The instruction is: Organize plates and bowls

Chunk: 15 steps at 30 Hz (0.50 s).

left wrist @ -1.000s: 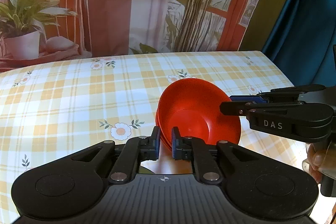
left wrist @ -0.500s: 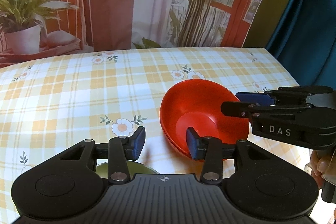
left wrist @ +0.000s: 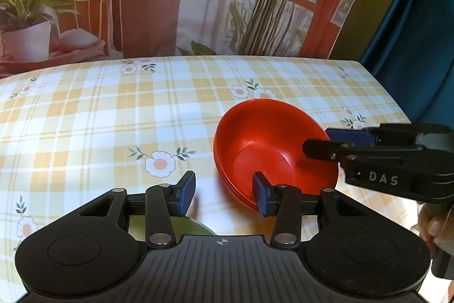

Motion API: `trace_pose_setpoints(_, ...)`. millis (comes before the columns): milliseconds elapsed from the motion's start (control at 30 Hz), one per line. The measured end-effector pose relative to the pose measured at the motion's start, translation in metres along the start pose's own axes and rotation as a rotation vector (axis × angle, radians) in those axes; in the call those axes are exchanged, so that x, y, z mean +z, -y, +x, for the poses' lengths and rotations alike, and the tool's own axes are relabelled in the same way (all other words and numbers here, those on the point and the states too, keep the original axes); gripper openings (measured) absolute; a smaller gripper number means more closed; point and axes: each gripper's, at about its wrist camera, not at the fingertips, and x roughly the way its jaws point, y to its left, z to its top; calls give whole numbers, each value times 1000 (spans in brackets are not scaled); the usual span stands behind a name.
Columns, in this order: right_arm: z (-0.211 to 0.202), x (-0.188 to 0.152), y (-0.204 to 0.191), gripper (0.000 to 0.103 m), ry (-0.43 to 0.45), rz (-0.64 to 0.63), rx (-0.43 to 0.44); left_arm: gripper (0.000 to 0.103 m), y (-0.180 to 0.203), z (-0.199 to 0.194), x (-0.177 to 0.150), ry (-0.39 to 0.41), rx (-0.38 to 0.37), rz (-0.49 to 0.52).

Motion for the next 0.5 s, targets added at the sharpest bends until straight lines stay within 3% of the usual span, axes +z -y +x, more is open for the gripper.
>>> trace_pose_setpoints(300,9,-10,2,30,-16,51,49,46,1,5,-2,-7,-31,-4)
trace_pose_setpoints(500,7,-10,-2,23,-21,56,72,28,1,2,-1,0,-59,-7)
